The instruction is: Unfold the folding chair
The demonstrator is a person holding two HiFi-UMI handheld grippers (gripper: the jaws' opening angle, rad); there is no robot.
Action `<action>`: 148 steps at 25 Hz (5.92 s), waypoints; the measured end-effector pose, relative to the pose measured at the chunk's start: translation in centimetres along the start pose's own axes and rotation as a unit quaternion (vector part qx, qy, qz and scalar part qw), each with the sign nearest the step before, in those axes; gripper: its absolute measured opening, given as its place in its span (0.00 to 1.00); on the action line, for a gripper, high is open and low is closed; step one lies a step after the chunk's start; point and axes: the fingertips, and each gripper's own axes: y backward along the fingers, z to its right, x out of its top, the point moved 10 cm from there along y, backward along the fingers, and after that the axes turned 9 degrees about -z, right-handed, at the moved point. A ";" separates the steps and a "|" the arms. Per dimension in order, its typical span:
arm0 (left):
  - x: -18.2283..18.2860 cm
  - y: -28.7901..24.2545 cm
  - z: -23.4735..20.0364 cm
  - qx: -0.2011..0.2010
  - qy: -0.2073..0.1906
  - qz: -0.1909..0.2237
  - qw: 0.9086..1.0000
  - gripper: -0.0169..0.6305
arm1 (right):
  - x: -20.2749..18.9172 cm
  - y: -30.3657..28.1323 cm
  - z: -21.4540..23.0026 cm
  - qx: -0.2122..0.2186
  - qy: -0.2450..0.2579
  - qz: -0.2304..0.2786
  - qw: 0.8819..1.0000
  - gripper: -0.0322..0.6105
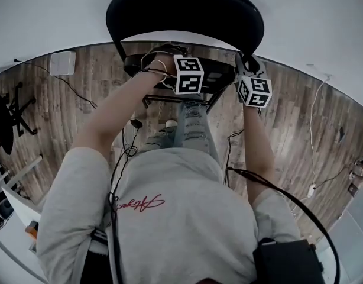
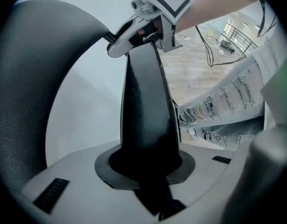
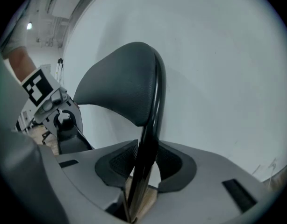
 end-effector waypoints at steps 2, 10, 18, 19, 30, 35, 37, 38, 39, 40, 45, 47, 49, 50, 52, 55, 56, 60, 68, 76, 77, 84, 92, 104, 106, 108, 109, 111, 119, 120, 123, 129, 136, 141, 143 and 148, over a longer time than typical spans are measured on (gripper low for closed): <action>0.0 0.4 0.6 0.003 0.006 -0.001 1.000 0.21 | -0.3 0.8 -0.7 -0.027 0.017 0.032 0.999 0.22; -0.5 1.6 2.8 0.024 0.025 -0.001 0.999 0.21 | -1.9 9.1 -4.8 -0.140 -0.041 0.141 0.979 0.17; 1.5 2.9 4.2 0.057 -0.009 -0.002 0.998 0.21 | 4.0 11.1 -9.6 -0.037 0.092 0.139 0.985 0.08; 1.9 3.2 4.5 0.064 -0.020 0.001 0.998 0.21 | 4.7 10.5 -9.5 -0.040 0.098 0.135 0.985 0.08; 2.1 4.8 8.9 0.136 -0.035 0.011 0.990 0.21 | 4.6 10.6 -9.4 -0.064 0.049 0.089 0.993 0.07; 1.7 5.0 11.4 0.161 -0.029 0.020 0.986 0.22 | 3.5 14.0 -8.4 -0.105 0.072 0.104 0.986 0.07; 1.7 5.2 12.1 0.165 -0.028 0.022 0.986 0.22 | 2.8 15.4 -6.5 -0.111 0.072 0.094 0.987 0.07; 1.7 5.3 12.5 0.169 -0.027 0.022 0.985 0.22 | 2.1 15.7 -5.6 -0.114 0.071 0.083 0.988 0.07; 1.6 5.5 12.9 0.173 -0.027 0.022 0.984 0.22 | 1.2 15.8 -5.0 -0.120 0.070 0.069 0.988 0.07; 1.6 5.7 13.3 0.178 -0.027 0.022 0.983 0.22 | 0.2 15.7 -4.4 -0.129 0.066 0.055 0.988 0.07; 1.5 6.0 16.0 0.204 -0.024 0.029 0.978 0.22 | -5.2 15.5 -4.2 -0.120 -0.013 0.060 0.991 0.09; 1.4 5.8 17.0 0.216 -0.023 0.031 0.976 0.22 | -5.4 16.3 -6.0 -0.101 -0.011 0.089 0.991 0.13; 1.3 5.6 18.5 0.242 -0.019 0.043 0.969 0.23 | -4.4 17.7 -9.4 -0.078 0.028 0.125 0.989 0.13; 1.2 5.3 19.3 0.262 -0.014 0.050 0.964 0.24 | -3.9 18.0 -11.6 -0.055 0.056 0.129 0.989 0.13; 1.2 4.4 20.2 0.302 -0.003 0.060 0.952 0.25 | -3.9 16.9 -15.7 -0.002 0.134 0.095 0.986 0.11; 1.6 3.8 20.8 0.312 0.013 0.069 0.947 0.24 | -5.0 14.9 -18.8 -0.009 0.263 0.039 0.964 0.07; 1.8 3.9 20.9 0.310 0.015 0.069 0.948 0.24 | -5.1 14.9 -18.9 -0.013 0.274 0.037 0.961 0.07; 1.6 4.3 20.9 0.321 0.011 0.052 0.946 0.24 | -5.4 15.3 -18.9 -0.013 0.272 0.036 0.961 0.07; 1.5 3.3 25.5 0.340 -0.002 0.053 0.939 0.25 | -8.3 17.0 -21.1 -0.053 0.258 0.025 0.964 0.07; 2.1 1.8 29.5 0.379 0.004 0.042 0.924 0.27 | -11.4 18.4 -22.1 -0.062 0.231 0.011 0.971 0.07; 2.1 1.6 29.9 0.386 0.004 0.039 0.922 0.27 | -11.6 18.6 -22.2 -0.064 0.226 0.013 0.972 0.07; 1.8 -1.0 35.3 0.439 0.003 0.023 0.898 0.28 | -16.7 20.7 -24.7 -0.083 0.223 0.072 0.969 0.08; 2.1 -3.7 39.8 0.480 0.007 0.026 0.877 0.29 | -20.8 22.4 -26.5 -0.107 0.198 0.140 0.964 0.08; 2.0 -5.8 46.2 0.526 0.010 0.028 0.850 0.30 | -26.3 25.0 -30.4 -0.138 0.214 0.177 0.951 0.08; 2.1 -6.5 48.4 0.536 0.010 0.027 0.844 0.30 | -28.1 26.1 -31.3 -0.132 0.207 0.182 0.952 0.08; 2.2 -7.1 50.3 0.553 0.011 0.027 0.833 0.30 | -29.9 27.0 -32.1 -0.133 0.216 0.189 0.949 0.08; 2.3 -7.5 51.3 0.562 0.011 0.026 0.827 0.31 | -30.8 27.4 -32.5 -0.134 0.221 0.195 0.946 0.08; 2.5 -8.4 53.5 0.574 0.011 0.025 0.819 0.32 | -32.9 28.4 -33.3 -0.134 0.220 0.208 0.944 0.08; 3.1 -13.9 62.6 0.543 -0.004 0.024 0.839 0.48 | -41.9 30.8 -35.8 -0.114 0.142 0.215 0.960 0.08; 3.3 -14.7 63.8 0.535 -0.009 0.024 0.845 0.50 | -43.1 30.9 -36.0 -0.112 0.135 0.209 0.962 0.08; 4.2 -16.4 66.7 0.530 -0.009 0.033 0.847 0.55 | -45.5 31.1 -36.4 -0.109 0.125 0.209 0.964 0.07; 4.6 -16.7 67.4 0.555 0.000 0.035 0.831 0.55 | -47.4 32.2 -38.0 -0.115 0.125 0.240 0.956 0.08; 4.4 -16.0 67.1 0.568 0.009 0.055 0.821 0.58 | -50.2 34.9 -40.3 -0.093 0.096 0.262 0.956 0.08; 3.7 -16.3 68.4 0.581 0.069 0.125 0.801 0.60 | -52.0 36.8 -41.8 -0.092 0.093 0.269 0.954 0.08; 3.0 -16.1 69.6 0.571 0.101 0.145 0.801 0.60 | -52.4 37.5 -42.4 -0.088 0.094 0.267 0.955 0.08; 0.4 -10.8 72.7 0.532 0.249 0.189 0.787 0.60 | -50.8 41.1 -43.8 -0.075 0.072 0.263 0.959 0.08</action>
